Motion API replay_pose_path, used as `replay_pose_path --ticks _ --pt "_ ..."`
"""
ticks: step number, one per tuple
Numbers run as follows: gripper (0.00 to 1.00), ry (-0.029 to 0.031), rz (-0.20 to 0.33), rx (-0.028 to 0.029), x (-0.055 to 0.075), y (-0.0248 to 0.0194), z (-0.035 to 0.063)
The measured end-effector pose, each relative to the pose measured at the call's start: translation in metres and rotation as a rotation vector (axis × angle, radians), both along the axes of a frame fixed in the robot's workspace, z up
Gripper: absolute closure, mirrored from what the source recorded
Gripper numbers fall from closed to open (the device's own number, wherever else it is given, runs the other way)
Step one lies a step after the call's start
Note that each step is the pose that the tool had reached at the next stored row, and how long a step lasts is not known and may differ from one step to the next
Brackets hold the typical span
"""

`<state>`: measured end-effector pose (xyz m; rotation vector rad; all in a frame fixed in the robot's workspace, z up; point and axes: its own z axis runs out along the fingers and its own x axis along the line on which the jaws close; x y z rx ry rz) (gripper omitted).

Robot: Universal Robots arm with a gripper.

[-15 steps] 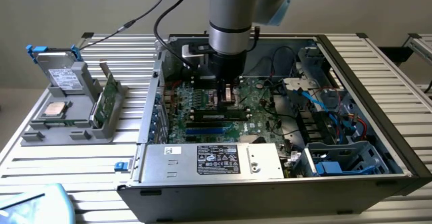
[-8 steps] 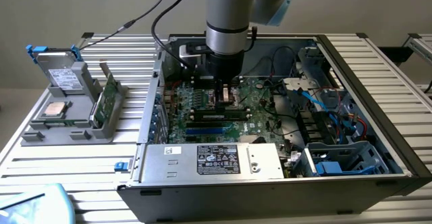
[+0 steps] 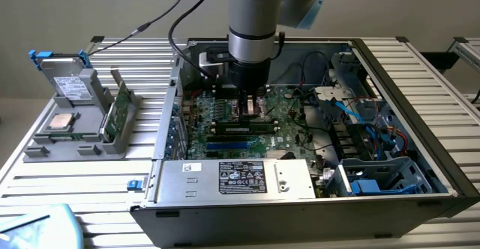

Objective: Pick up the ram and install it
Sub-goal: 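Press down the ram until it locks into place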

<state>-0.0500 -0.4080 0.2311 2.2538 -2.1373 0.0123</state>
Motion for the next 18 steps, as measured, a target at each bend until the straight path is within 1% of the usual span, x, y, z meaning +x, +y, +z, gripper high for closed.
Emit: replay_pose_path --ticks 10,16,18 --pt "0.89 -0.0015 0.000 -0.0003 -0.0010 0.0005 -0.0048" --pt "0.89 -0.0015 0.000 -0.0003 -0.0012 0.0006 -0.0056" --pt "0.89 -0.0023 0.000 0.0011 -0.0011 0.0008 -0.0044"
